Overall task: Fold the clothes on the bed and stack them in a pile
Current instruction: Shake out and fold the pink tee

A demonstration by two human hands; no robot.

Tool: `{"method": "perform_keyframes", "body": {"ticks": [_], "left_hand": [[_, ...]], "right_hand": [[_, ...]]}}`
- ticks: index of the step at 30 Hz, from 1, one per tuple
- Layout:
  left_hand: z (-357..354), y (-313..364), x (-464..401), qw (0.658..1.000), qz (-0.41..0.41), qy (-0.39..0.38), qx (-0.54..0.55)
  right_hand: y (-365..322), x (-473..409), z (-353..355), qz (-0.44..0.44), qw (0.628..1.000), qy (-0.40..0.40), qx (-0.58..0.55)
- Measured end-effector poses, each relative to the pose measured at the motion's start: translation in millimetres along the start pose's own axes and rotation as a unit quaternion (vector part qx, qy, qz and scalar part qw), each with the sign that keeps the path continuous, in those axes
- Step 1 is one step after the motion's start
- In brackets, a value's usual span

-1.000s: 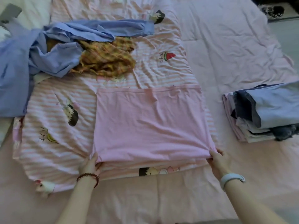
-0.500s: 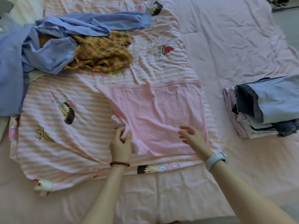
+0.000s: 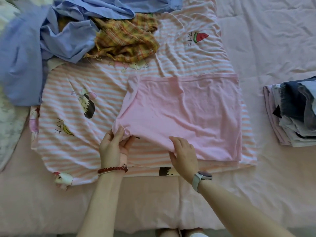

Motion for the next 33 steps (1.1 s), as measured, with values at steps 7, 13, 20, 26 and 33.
{"method": "perform_keyframes", "body": {"ticks": [7, 13, 20, 26, 33], "left_hand": [[20, 14, -3, 0.998, -0.030, 0.026, -0.042], [13, 2, 1, 0.958, 0.020, -0.092, -0.272], [4, 11, 13, 0.789, -0.108, -0.062, -0.601], [-9, 66, 45, 0.767, -0.320, -0.017, -0.556], [-17, 150, 101, 0.854, -0.381, -0.018, -0.355]], "right_hand": [[88, 30, 50, -0.076, 0.987, 0.057, 0.131], [127, 35, 78, -0.197, 0.974, 0.075, 0.086], [119, 32, 119, -0.222, 0.957, 0.181, 0.042], [78, 47, 175, -0.189, 0.946, 0.261, 0.031], [-8, 82, 271, -0.051, 0.932, 0.356, 0.036]]}}
Point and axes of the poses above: each hand's wrist, its own x-axis away from the middle knuckle, its own z-axis out of the back of the hand, y = z × x, the point moved 7 cm from there along -x, towards the middle knuckle, and after that the axes turned 7 degrees about -y, right-handed, at the moved point
